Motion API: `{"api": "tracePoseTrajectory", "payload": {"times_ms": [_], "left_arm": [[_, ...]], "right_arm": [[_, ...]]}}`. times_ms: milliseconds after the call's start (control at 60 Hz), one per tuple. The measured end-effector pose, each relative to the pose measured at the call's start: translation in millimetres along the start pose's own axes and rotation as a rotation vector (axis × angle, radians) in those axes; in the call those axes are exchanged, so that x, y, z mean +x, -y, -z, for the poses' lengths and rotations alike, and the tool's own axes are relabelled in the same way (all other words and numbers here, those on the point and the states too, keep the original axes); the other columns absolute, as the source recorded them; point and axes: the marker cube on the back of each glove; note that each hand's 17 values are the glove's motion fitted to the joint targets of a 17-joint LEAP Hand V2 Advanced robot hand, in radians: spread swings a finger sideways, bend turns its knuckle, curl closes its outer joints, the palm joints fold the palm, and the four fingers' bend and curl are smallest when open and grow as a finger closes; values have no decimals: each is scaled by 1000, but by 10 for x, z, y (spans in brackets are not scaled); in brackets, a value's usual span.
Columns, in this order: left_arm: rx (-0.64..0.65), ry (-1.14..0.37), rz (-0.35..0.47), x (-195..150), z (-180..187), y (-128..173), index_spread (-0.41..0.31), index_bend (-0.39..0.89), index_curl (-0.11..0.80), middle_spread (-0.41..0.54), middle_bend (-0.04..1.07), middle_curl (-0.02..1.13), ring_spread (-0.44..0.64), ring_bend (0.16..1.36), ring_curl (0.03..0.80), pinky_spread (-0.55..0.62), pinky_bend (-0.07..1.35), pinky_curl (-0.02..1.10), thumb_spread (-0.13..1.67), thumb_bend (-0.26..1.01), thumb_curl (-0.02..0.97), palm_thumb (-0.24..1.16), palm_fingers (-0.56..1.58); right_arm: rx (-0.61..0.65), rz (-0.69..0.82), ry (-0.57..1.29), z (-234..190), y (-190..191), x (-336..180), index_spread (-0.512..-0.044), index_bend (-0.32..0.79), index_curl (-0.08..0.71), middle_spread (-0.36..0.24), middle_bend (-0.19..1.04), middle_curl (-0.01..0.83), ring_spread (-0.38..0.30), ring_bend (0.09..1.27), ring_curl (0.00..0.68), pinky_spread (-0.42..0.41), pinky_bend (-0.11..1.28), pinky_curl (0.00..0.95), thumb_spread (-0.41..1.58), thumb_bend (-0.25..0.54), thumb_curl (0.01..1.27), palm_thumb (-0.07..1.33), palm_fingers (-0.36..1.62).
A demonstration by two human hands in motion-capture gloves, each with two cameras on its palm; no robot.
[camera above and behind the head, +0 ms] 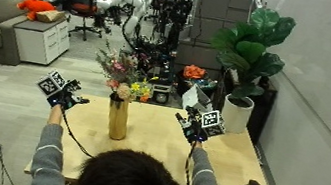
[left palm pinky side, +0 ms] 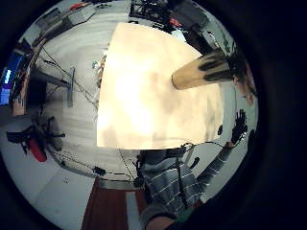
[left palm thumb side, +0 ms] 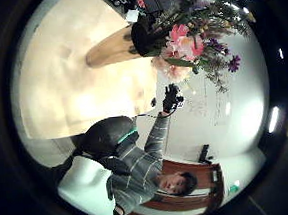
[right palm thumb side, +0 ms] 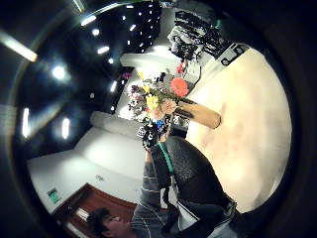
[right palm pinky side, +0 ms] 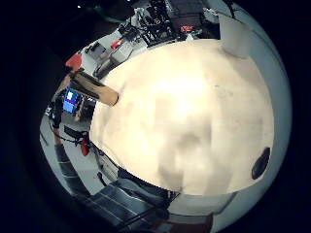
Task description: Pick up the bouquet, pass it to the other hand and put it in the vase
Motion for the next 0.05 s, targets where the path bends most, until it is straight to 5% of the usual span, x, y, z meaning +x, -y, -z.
{"api": "tracePoseTrajectory", "payload": {"times_ms": [50], "left_arm": [[-8, -9, 5, -17, 13, -17, 184, 47, 8, 536, 143, 155, 596, 451, 248, 558, 288, 290, 761, -38, 357, 277, -280]], "right_arm": [[-9, -46, 19, -38, 73, 91, -378, 157, 295, -103, 175, 313, -37, 308, 310, 262, 296, 351, 1092, -25, 308, 408, 432]]}}
